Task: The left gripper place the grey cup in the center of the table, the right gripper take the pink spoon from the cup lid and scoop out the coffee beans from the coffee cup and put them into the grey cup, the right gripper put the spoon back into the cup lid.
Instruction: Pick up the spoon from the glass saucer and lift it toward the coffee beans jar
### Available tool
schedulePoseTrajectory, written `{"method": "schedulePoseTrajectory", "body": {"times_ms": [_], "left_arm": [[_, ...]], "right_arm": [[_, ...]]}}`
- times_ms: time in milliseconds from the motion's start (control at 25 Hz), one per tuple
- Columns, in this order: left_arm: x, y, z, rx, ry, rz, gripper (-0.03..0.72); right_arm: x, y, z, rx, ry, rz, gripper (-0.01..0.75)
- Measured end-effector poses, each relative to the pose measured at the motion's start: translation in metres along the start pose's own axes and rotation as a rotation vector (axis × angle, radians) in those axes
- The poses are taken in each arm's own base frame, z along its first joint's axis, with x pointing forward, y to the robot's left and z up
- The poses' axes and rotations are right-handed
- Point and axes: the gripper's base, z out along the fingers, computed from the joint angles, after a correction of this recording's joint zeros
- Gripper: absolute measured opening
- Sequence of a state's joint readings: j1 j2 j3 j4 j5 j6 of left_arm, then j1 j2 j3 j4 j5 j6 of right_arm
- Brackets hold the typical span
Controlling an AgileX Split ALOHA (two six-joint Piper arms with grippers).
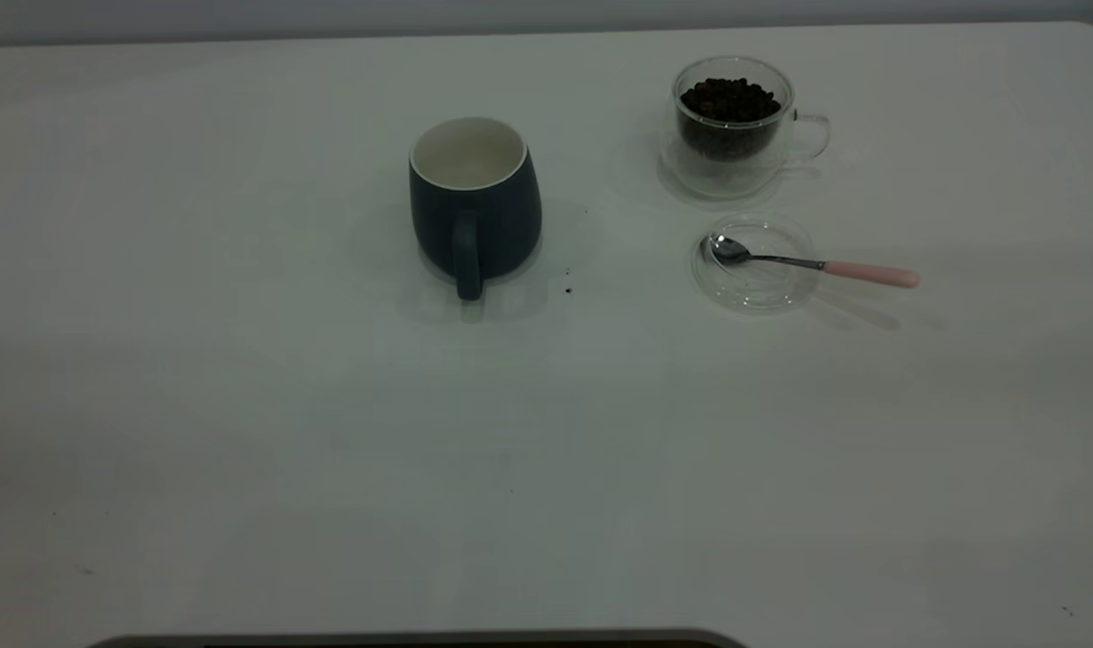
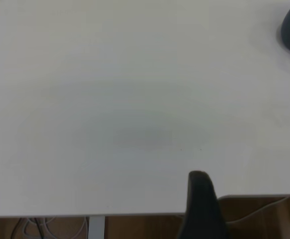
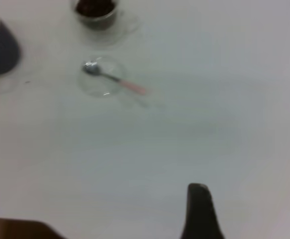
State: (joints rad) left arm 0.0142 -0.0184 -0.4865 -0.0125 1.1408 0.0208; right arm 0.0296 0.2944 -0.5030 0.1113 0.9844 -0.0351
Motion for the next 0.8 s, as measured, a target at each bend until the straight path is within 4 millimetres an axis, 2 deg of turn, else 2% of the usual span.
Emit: {"method": "schedulePoseTrajectory", "body": {"times_ms": [200, 400, 600, 800], "left_arm": [[0.0, 0.0, 0.0, 0.0, 0.0, 0.0, 0.565], [0.0, 0.0, 0.0, 0.0, 0.0, 0.0, 0.565], [0.0, 0.0, 0.0, 0.0, 0.0, 0.0, 0.565], [0.0, 0.0, 0.0, 0.0, 0.0, 0.0, 0.565]], "right_arm": [[-0.031, 0.004, 0.045, -0.077, 0.058, 0.048, 0.59], [-0.049, 0.003, 0.093, -0.104, 0.095, 0.08, 0.587], [-0.054, 0.0, 0.136, -0.116, 0.137, 0.061, 0.587], [-0.049, -0.006, 0.179, -0.092, 0.202, 0.112, 0.587]]}}
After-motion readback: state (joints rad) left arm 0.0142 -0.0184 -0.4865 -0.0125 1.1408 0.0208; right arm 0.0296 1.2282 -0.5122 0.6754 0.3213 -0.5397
